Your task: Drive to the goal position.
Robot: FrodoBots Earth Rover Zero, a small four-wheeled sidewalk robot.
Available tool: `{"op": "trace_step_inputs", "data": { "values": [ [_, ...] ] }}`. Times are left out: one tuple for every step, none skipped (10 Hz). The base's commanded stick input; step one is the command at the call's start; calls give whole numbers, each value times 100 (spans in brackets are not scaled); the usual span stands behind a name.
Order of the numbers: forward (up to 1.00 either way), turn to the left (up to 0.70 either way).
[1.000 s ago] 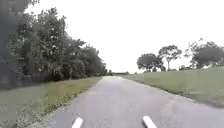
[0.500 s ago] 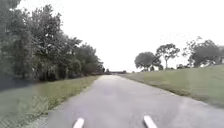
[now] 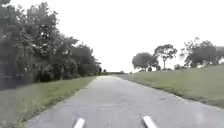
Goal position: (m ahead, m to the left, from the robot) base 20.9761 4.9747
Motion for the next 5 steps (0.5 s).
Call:
{"op": "trace_step_inputs", "data": {
  "values": [
    [70, 0],
    [70, 0],
    [70, 0],
    [70, 0],
    [70, 0]
  ]
}}
